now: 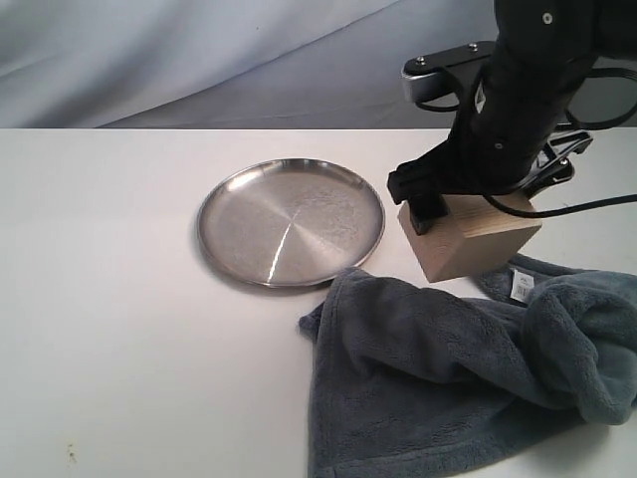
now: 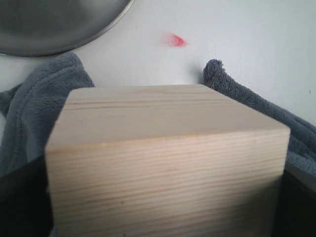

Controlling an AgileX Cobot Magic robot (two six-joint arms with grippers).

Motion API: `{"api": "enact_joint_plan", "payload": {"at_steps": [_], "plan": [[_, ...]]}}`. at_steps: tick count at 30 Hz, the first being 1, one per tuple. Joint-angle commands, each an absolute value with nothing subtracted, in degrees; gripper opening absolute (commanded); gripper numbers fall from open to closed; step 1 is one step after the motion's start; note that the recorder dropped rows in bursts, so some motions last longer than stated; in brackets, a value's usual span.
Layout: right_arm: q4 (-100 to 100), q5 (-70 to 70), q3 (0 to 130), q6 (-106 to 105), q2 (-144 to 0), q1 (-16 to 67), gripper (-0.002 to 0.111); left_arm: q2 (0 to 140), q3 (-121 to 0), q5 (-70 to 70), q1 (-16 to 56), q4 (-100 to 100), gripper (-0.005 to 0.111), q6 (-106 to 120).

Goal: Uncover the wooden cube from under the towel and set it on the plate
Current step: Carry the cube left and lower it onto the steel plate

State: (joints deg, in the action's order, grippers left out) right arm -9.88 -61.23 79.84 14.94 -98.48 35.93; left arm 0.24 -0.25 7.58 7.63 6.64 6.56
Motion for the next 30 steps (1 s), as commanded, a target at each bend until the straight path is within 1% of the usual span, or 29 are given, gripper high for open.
{"api": "enact_joint_plan", "payload": {"at_steps": [1, 10, 18, 30], "plan": [[-9.8, -59.7, 80.2, 17.1, -97.6, 36.1, 0.000, 0.0, 0.0, 7.6, 7.9, 6.7, 0.000, 6.4], [-3.8, -52.3, 80.2, 17.4, -97.6, 36.1, 0.000, 0.0, 0.0, 7.6, 7.9, 6.7, 0.000, 6.4], [7.3, -39.7, 80.5, 15.7, -98.8, 36.1, 0.000, 0.0, 0.0, 7.6, 7.9, 6.7, 0.000, 6.4], [12.7, -41.4, 91.9, 12.2, -110.9, 36.1, 0.000, 0.0, 0.0, 7.6, 7.9, 6.7, 0.000, 6.4]]}}
